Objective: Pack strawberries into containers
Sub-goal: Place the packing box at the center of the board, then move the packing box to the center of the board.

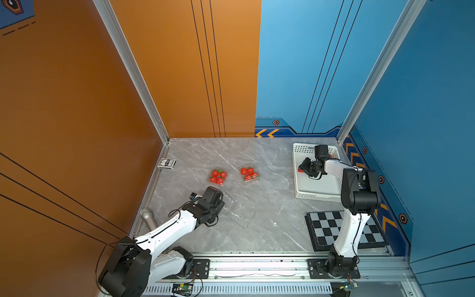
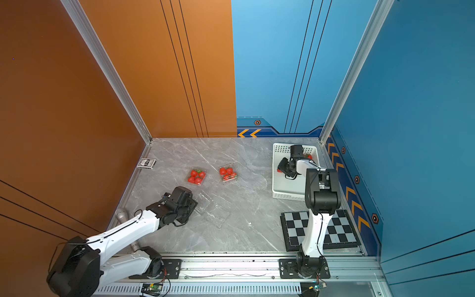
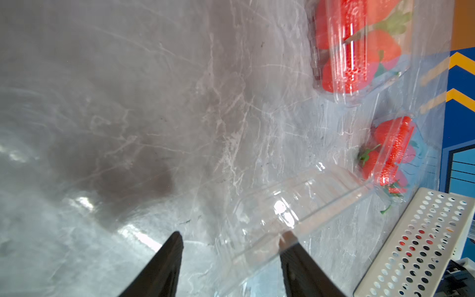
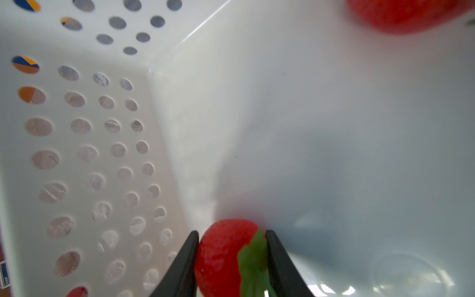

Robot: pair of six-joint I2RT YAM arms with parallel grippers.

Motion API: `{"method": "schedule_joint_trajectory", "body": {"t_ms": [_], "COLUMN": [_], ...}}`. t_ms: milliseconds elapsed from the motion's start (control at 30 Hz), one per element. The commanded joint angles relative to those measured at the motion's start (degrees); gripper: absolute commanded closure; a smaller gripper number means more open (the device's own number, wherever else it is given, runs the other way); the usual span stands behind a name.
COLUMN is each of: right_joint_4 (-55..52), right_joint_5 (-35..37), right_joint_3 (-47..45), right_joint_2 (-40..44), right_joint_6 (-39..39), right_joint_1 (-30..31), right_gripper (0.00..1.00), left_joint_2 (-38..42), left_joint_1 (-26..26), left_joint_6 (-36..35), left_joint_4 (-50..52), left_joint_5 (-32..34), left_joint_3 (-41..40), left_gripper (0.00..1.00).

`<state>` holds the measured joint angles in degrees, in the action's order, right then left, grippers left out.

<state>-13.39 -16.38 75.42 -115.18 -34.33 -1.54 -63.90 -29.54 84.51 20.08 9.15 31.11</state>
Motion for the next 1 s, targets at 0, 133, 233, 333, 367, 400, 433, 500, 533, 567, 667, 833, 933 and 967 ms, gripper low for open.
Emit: {"method": "schedule_joint_trajectory", "body": {"t_ms": [0,133,233,333,367,400,433,500,533,567,667,833,933,967], "right_joint_4": [-1.6,-1.6,-1.6,-1.6,-1.6,-1.8,-2.0,-3.3,-4.5,-5.4,-7.4,-10.3,-10.4,-10.3], "right_joint_5": [-0.3,-0.1,-0.2,-0.6,-0.9,-1.3,-1.3,-0.6,-0.3,-0.2,0.0,-0.7,-0.2,-0.1], "right_joint_3": [-2.4,-4.8,-6.7,-8.3,-8.8,-9.5,-10.1,-10.9,-11.2,-11.3,-12.3,-12.6,-12.2,-11.9], "right_joint_2": [4.9,8.0,9.9,12.1,12.9,14.0,15.4,18.2,19.8,21.0,25.4,31.2,32.2,31.9], "right_joint_6": [1.2,1.5,1.7,1.7,1.6,1.6,1.8,2.8,3.3,3.6,3.9,3.2,1.7,1.2], "right_joint_1": [-0.1,-0.2,-0.6,-0.7,-0.7,-0.5,-0.2,0.8,1.2,1.5,3.2,10.6,17.8,20.3], "right_gripper": [0.84,0.84,0.85,0.85,0.85,0.85,0.85,0.85,0.85,0.85,0.84,0.84,0.83,0.83], "left_joint_2": [2.6,7.0,10.3,13.2,14.0,15.0,16.1,17.9,18.7,19.3,20.3,19.2,17.1,16.4], "left_joint_1": [0.7,0.6,1.7,2.5,2.8,3.4,4.1,5.8,6.9,7.8,10.8,15.1,16.8,17.2], "left_joint_6": [-0.5,-0.4,-0.9,-1.6,-1.8,-1.8,-2.2,-3.1,-3.7,-4.1,-5.9,-9.3,-11.3,-12.0], "left_joint_4": [5.3,9.0,11.4,13.2,13.8,14.8,15.2,15.4,15.4,15.6,16.4,16.4,16.2,15.2], "left_joint_5": [3.0,5.6,7.0,8.2,8.7,9.1,9.4,9.4,9.0,8.7,7.7,5.9,4.5,3.9], "left_joint_3": [-0.5,-0.3,-0.4,-0.4,-0.4,-0.4,-0.5,-1.0,-1.3,-1.4,-1.1,0.5,1.9,2.1], "left_gripper": [0.37,0.39,0.38,0.39,0.38,0.39,0.39,0.40,0.40,0.41,0.41,0.41,0.41,0.41]}}
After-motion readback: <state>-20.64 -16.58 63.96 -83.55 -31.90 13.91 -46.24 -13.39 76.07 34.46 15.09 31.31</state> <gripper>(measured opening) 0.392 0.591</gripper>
